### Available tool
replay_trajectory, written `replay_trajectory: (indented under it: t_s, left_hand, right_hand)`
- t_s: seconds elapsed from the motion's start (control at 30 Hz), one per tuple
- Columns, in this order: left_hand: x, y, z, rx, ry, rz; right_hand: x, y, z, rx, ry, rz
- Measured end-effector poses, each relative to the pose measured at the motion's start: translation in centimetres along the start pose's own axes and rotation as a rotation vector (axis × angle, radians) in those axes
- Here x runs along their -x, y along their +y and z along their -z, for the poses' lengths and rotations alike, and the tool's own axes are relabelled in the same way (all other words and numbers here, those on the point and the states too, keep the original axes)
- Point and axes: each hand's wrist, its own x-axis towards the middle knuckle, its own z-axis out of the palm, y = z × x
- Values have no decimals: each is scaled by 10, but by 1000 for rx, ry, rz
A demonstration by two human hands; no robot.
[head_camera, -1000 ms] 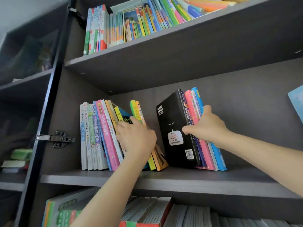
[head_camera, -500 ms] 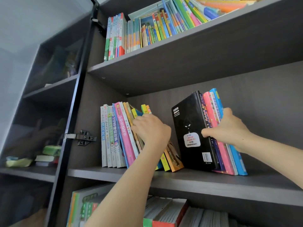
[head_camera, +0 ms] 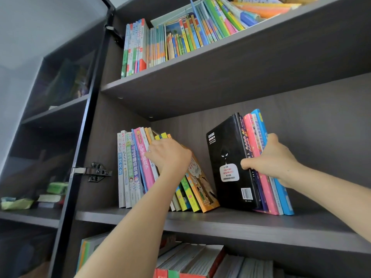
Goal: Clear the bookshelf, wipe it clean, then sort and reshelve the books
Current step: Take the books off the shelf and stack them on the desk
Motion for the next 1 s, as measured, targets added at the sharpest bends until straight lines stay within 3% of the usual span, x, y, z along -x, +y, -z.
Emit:
replay_trajectory:
  t_s: [0.13, 0.3, 0.47, 0.67, 0.83, 1.0]
  left_hand:
    - [-5, -5, 0, 12, 6, 14]
    - [-27, -1, 7, 302, -35, 127]
    - [-37, 1, 19, 366, -86, 191]
    - [-13, 9, 19, 581, -198, -56]
    - [36, 17, 3, 603, -283, -271]
    - [61, 28, -12, 522, -332, -326]
  right_hand:
    - [-2, 2, 1, 0, 2, -5]
    - [-3, 3, 3, -6, -2, -8]
    - [-4, 1, 3, -24, -14, -3]
    - [-4, 4, 0, -33, 12, 0]
    - [0, 5, -4, 43, 69, 47]
    - [-2, 4, -11, 37, 128, 25]
